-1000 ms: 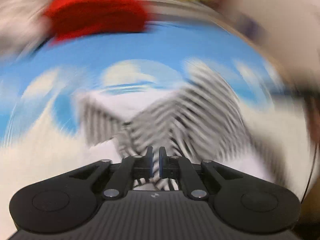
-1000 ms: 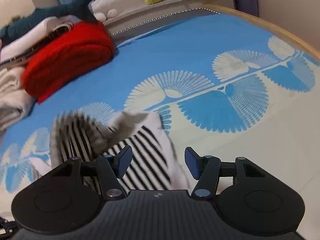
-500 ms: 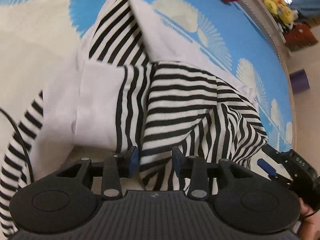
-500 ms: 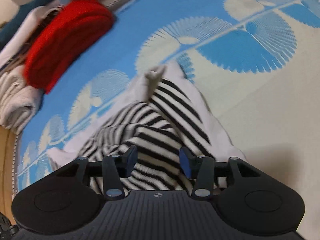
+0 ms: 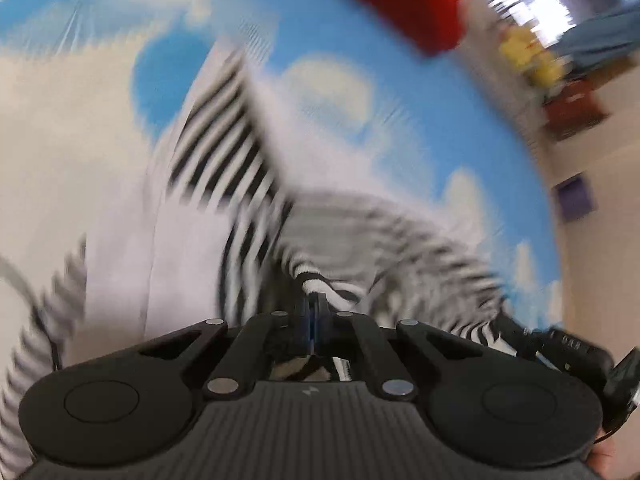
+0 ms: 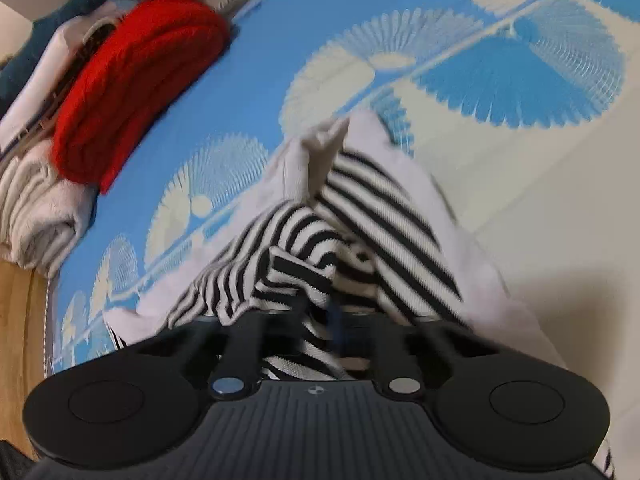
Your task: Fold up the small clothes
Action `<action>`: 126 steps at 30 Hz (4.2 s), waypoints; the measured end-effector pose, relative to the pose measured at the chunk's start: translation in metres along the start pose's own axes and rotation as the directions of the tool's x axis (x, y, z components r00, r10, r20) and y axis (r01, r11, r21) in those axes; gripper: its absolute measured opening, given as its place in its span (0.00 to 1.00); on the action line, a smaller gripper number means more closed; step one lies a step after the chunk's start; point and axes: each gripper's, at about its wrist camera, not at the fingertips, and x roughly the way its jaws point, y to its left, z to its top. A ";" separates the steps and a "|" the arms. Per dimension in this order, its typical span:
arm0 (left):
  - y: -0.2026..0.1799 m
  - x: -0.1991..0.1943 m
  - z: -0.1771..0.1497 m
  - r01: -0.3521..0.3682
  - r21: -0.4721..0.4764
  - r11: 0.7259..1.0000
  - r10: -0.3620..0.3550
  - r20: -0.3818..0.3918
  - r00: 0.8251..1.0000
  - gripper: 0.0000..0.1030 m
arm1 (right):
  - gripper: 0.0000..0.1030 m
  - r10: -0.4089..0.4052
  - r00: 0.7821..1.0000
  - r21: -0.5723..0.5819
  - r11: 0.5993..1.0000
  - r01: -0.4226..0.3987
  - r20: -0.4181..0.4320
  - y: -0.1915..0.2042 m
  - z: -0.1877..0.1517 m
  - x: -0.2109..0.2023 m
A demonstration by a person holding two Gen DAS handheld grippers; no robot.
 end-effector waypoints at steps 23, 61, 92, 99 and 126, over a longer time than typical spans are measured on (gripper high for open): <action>0.049 0.007 0.001 -0.134 -0.123 0.983 0.121 -0.108 0.987 0.26 | 0.50 0.052 0.997 0.068 0.997 -0.048 -0.061 -0.026 -0.011 -0.013; 0.022 0.005 0.011 -0.152 0.094 0.984 0.152 0.007 0.988 0.18 | 0.41 -0.029 0.993 -0.019 0.999 0.027 -0.115 -0.003 -0.017 0.002; -0.021 -0.265 -0.125 -0.070 0.467 0.881 -0.137 0.395 0.908 0.28 | 0.61 0.122 0.880 -0.382 0.922 0.071 0.458 0.021 -0.105 -0.275; 0.050 -0.201 -0.158 -0.093 0.346 0.934 0.013 0.227 0.974 0.28 | 0.60 -0.047 0.925 -0.314 0.933 0.175 0.376 -0.068 -0.138 -0.248; 0.118 -0.096 -0.158 -0.310 0.101 0.945 0.325 -0.264 0.908 0.55 | 0.61 -0.294 0.932 -0.103 0.955 0.278 -0.212 -0.138 -0.157 -0.139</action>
